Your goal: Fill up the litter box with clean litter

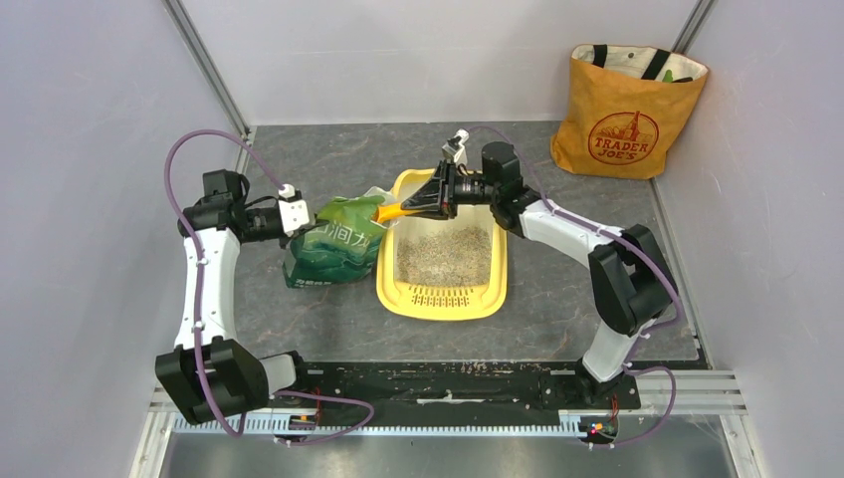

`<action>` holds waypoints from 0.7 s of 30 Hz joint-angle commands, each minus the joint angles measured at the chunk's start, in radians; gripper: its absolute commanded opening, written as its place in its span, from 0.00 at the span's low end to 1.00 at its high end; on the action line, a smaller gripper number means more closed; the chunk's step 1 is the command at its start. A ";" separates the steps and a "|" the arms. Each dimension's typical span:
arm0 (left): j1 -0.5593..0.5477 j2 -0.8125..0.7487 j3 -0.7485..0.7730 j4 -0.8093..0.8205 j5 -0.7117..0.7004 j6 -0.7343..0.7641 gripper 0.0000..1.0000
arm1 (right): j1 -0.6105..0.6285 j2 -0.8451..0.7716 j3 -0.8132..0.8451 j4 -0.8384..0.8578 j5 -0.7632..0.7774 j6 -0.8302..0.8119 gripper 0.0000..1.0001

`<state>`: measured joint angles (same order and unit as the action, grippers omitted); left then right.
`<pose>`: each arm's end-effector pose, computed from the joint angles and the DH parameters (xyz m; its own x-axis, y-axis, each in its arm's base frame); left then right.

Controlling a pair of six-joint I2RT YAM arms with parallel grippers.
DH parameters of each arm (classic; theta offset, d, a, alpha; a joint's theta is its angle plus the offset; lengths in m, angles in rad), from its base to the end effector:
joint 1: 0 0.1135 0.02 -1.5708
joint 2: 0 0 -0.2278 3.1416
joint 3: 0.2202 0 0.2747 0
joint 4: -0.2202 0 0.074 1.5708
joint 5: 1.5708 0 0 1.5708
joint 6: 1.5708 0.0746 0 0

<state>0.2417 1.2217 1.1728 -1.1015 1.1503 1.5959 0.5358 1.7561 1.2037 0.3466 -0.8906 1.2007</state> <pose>0.2643 -0.0050 0.2790 0.2862 0.4909 -0.8229 0.8795 0.2062 0.4289 0.3487 0.2745 0.2231 -0.9730 0.1042 -0.2060 -0.1890 0.1523 0.9701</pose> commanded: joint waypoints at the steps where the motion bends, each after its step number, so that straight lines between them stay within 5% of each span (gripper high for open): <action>1: -0.015 -0.010 0.039 0.054 0.043 0.044 0.02 | -0.030 -0.083 -0.036 0.092 -0.056 0.034 0.00; 21: -0.021 -0.005 0.048 0.053 0.037 0.037 0.02 | -0.156 -0.201 -0.202 0.074 -0.091 0.018 0.00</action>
<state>0.2272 1.2240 1.1728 -1.1023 1.1343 1.5959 0.4038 1.6058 1.0233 0.3882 -0.9466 1.2224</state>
